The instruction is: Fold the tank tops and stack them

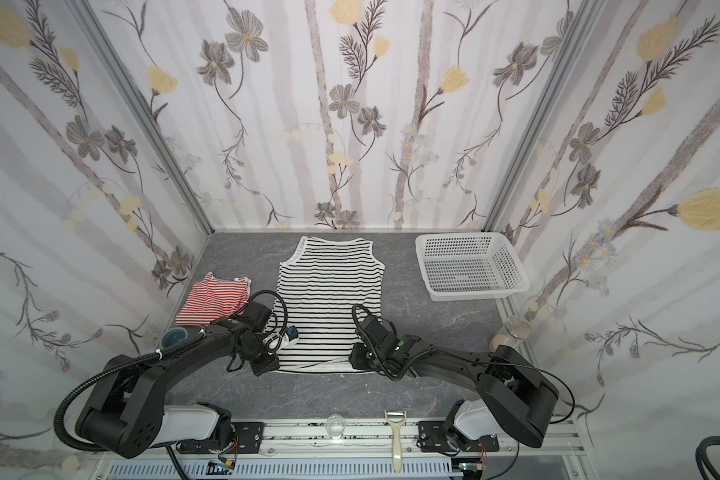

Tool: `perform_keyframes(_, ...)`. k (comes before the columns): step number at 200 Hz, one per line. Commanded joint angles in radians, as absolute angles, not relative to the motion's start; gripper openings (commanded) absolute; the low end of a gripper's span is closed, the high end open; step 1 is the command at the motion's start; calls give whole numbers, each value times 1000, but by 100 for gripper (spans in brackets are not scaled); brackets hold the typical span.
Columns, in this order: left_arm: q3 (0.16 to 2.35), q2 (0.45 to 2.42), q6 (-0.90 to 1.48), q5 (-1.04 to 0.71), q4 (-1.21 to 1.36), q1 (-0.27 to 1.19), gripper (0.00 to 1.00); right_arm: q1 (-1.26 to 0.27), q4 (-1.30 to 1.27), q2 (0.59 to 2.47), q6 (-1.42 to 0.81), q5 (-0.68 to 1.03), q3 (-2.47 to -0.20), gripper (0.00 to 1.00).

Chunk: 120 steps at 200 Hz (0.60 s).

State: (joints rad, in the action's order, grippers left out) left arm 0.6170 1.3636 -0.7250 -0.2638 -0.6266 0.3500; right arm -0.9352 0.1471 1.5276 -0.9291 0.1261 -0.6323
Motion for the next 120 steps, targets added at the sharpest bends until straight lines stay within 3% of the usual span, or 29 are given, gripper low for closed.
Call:
perform_keyframes(1,612,1378,-746,-227,-666,350,26,-957,162,1496,-971,136,-603,40)
perform_keyframes(61,613,1415,-779,-213,-675,360,27,-920,172,1456,-945,109,-658,40)
perform_keyframes(120,624,1428,-787,-204,-675,376,27,-839,151,1680,-835,150,-816,40)
